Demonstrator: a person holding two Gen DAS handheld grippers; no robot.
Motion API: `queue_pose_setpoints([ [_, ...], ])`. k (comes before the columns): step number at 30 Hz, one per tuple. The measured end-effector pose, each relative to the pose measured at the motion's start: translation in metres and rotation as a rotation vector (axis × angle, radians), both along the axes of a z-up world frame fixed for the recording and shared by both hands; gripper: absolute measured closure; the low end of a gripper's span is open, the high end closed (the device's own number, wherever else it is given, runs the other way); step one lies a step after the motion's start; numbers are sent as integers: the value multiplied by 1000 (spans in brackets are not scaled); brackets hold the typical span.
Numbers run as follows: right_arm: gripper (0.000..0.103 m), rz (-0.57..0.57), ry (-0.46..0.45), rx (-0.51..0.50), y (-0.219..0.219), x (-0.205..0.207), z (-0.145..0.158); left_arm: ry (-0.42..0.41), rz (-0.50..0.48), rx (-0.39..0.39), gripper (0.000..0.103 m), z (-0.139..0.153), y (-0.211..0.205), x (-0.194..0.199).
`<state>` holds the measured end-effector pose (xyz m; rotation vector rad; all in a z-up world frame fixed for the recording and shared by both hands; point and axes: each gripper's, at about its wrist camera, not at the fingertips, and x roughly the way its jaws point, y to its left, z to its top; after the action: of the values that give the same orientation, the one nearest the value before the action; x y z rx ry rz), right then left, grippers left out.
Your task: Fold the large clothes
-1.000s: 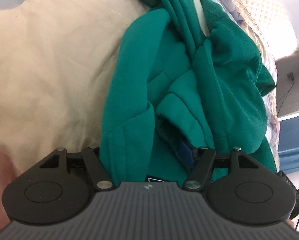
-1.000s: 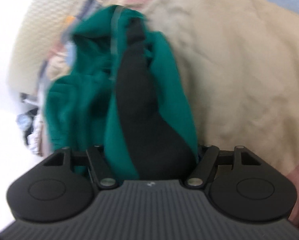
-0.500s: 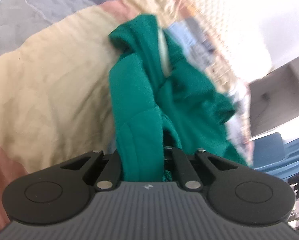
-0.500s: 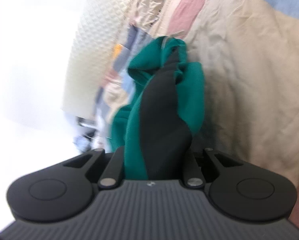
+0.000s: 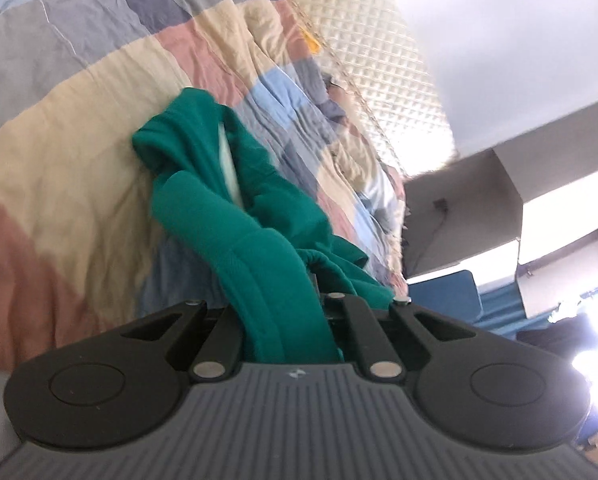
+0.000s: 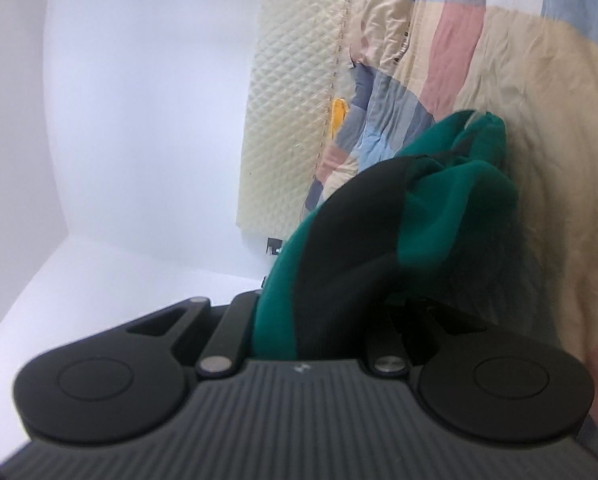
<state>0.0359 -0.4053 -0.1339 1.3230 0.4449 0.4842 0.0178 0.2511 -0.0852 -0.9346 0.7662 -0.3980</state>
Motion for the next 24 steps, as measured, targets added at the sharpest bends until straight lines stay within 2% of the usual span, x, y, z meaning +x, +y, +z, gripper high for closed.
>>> queue_pose_setpoints([
  [5,85,8,39,-11,-8,-12,-9,-27,-32,-60,96,-14,-7,-22],
  [10,84,-8,36,18,-12,17,3,-86,3,-157,96,-12,-4,3],
  [15,84,-60,92,62,-11,85,17,-135,73,-252,90,-3,-3,65],
  [17,84,-102,163,77,-9,119,14,-137,100,-268,90,-6,-4,100],
  [20,84,-140,248,81,-5,164,0,-121,150,-284,90,-20,-6,153],
  [24,84,-162,312,66,1,210,-33,-94,196,-286,90,-57,-6,215],
])
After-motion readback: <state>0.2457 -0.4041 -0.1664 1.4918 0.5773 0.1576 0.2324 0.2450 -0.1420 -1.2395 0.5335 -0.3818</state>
